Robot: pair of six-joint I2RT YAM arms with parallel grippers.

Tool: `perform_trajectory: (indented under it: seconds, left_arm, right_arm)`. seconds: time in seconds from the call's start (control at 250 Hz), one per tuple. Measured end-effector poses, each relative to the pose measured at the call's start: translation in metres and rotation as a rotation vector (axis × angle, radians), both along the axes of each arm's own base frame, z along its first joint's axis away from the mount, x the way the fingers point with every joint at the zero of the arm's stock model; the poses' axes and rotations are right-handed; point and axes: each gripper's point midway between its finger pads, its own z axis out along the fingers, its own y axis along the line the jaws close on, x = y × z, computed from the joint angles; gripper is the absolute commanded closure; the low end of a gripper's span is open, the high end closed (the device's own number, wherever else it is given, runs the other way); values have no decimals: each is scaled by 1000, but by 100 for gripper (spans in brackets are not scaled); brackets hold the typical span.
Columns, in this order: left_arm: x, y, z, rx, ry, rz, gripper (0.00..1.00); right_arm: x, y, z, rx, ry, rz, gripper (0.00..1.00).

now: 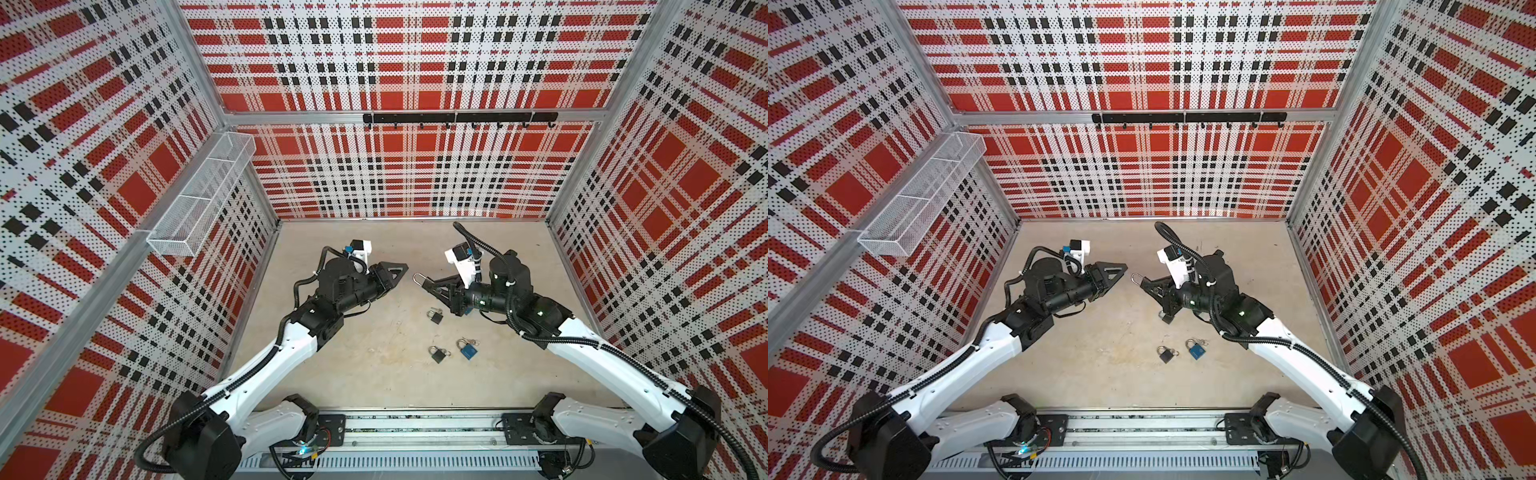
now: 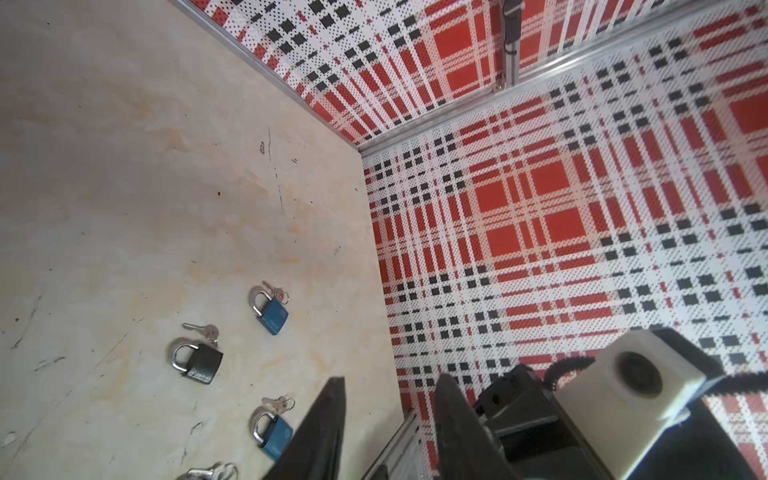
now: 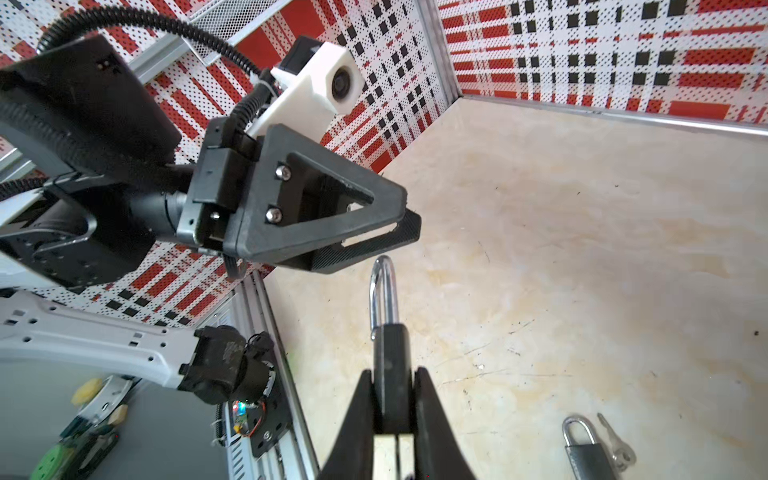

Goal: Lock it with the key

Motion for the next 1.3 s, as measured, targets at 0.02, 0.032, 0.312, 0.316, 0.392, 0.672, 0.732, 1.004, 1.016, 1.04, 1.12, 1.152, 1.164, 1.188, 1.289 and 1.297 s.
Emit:
perform_trajectory:
  seconds: [0.02,0.032,0.312,0.316,0.392,0.672,0.732,1.004,1.016,1.04,1.12,1.152,1.164,1.188,1.289,1.297]
  left_arm:
    - [-2,-1,1,10,-9,-17,63]
    - [-2,-1,2,14,-12,-23,63]
    - [-33,-6,10,76,-90,-182,67]
    - [-33,-6,10,77,-92,-185,67]
    - [-40,-7,12,80,-107,-215,68]
    - [-58,-7,8,101,-119,-297,73]
    - [-60,-6,7,103,-118,-308,73]
    - [-72,-6,6,84,-120,-352,74]
    - [-73,-5,6,83,-121,-352,74]
    - [-73,-5,7,81,-122,-354,75]
    - [-75,-4,9,73,-128,-355,75]
    - [-75,-3,11,69,-133,-353,76]
    - [-75,-3,12,67,-134,-351,76]
    - [-75,-2,14,63,-137,-349,76]
    - [-73,4,21,48,-153,-330,76]
    - [-73,4,22,47,-155,-328,75]
  right_arm:
    - [-2,0,-1,-1,8,10,100]
    - [-3,0,-1,-2,12,14,100]
    - [-26,3,-11,-3,115,115,100]
    - [-26,3,-11,-2,116,116,100]
    - [-30,4,-10,8,130,136,100]
    - [-36,3,1,83,195,194,100]
    - [-36,2,5,103,203,205,100]
    - [-39,5,11,153,239,251,100]
    - [-39,6,11,154,242,252,100]
    - [-39,6,10,155,248,256,100]
    - [-39,7,7,158,262,263,100]
    - [-39,8,6,159,268,265,100]
    - [-39,8,6,159,269,265,100]
    - [-39,8,5,160,273,266,100]
    - [-39,9,3,164,285,270,100]
    - [-39,9,3,164,285,270,100]
